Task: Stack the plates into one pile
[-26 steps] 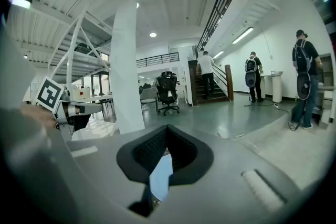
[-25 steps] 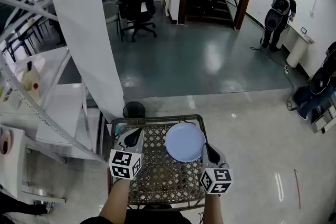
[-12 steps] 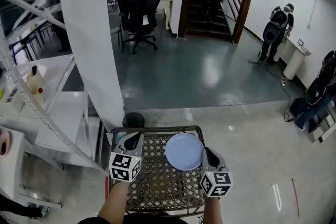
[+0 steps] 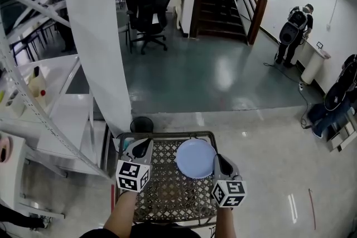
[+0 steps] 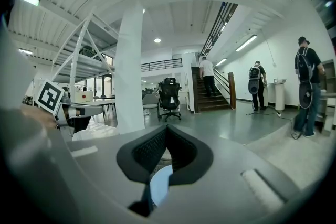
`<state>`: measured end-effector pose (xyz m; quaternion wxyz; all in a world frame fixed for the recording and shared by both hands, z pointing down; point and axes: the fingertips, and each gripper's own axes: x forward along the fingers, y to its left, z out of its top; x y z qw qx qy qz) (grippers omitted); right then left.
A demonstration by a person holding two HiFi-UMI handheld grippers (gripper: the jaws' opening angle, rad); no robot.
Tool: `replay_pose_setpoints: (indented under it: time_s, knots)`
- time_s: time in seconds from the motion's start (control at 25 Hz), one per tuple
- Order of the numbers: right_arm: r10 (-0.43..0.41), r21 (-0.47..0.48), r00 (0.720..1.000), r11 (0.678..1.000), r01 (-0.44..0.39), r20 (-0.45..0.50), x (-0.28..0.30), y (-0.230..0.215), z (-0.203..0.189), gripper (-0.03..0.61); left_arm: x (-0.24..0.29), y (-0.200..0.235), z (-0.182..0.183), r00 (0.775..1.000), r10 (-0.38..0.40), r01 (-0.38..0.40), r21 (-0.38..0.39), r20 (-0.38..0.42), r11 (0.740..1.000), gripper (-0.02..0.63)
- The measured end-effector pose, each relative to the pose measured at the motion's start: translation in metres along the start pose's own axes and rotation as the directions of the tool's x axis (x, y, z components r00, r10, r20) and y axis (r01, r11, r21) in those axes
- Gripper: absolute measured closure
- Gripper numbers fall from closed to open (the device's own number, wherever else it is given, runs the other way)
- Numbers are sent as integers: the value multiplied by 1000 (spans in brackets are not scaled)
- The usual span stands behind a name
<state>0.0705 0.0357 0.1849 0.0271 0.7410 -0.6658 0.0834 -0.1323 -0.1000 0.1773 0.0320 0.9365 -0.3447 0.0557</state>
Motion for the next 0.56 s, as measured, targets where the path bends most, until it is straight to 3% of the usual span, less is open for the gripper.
replay_pose_setpoints:
  time_s: [0.56]
  knots:
    - [-5,-2,1000,1000,5,14,-6,-4,1,572,-7,-7,-4,1000,4,-4,-3,2,1000,614]
